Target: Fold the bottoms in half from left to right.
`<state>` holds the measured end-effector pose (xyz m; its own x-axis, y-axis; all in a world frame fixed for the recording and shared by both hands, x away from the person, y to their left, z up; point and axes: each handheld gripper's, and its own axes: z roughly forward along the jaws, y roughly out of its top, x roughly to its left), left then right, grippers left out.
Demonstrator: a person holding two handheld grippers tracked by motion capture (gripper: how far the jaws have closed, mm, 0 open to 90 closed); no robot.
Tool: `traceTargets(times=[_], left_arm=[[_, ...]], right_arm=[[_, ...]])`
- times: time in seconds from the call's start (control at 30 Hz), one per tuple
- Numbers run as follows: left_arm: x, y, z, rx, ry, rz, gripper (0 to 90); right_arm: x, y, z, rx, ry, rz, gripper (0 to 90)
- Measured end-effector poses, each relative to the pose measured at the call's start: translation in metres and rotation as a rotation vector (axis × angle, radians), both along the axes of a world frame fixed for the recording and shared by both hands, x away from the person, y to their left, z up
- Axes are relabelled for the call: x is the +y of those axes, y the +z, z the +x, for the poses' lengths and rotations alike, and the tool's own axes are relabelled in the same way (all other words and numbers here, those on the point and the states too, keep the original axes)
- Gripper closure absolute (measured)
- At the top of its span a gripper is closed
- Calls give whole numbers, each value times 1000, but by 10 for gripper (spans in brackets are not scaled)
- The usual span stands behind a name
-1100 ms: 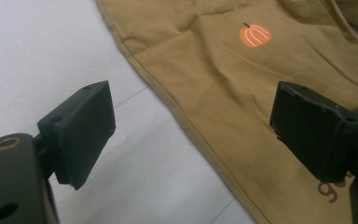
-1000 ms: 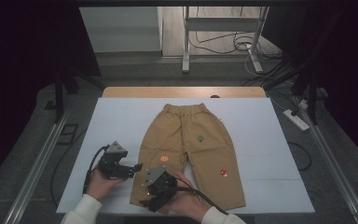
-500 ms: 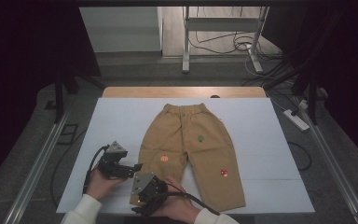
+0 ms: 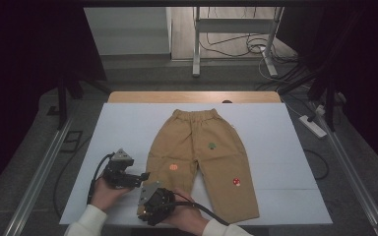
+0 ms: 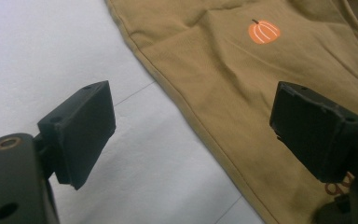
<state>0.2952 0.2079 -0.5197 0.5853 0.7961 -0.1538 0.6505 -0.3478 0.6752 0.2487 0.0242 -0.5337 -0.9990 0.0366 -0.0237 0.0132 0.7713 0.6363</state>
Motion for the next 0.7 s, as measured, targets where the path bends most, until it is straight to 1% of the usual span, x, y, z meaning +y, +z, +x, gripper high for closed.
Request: traceTargets(times=[0.03, 0.07, 0.1, 0.17, 0.2, 0.23, 0.3, 0.33, 0.37, 0.53, 0.7], left_arm=[[0, 0, 0, 2, 1, -2, 138], [0, 0, 0, 2, 1, -1, 138], [0, 0, 0, 2, 2, -2, 138], [1, 0, 0, 1, 3, -1, 138], [1, 0, 0, 1, 5, -2, 138], [1, 0, 0, 0, 5, -3, 138], [2, 0, 0, 0, 5, -7, 139], [3, 0, 0, 4, 6, -17, 140], [3, 0, 1, 8, 6, -28, 142], [1, 1, 4, -2, 8, -26, 143], [-3, 2, 15, 2, 4, -26, 143]], right_arm=[[0, 0, 1, -3, -2, -2, 519], [-2, 1, 3, 3, -10, 8, 644], [-2, 1, 3, 3, -10, 8, 644], [-4, 1, 5, 0, -14, 17, 781], [-5, 2, 7, -2, -5, 2, 824], [-7, 3, 7, -7, -3, 2, 844], [-9, 4, 7, -13, -1, -2, 859], [-11, 5, 7, -14, -1, -6, 860], [-15, 6, 8, 0, -4, 20, 860], [-24, 12, 7, -3, -3, 42, 857], [-33, 14, 4, -14, 11, 50, 857]])
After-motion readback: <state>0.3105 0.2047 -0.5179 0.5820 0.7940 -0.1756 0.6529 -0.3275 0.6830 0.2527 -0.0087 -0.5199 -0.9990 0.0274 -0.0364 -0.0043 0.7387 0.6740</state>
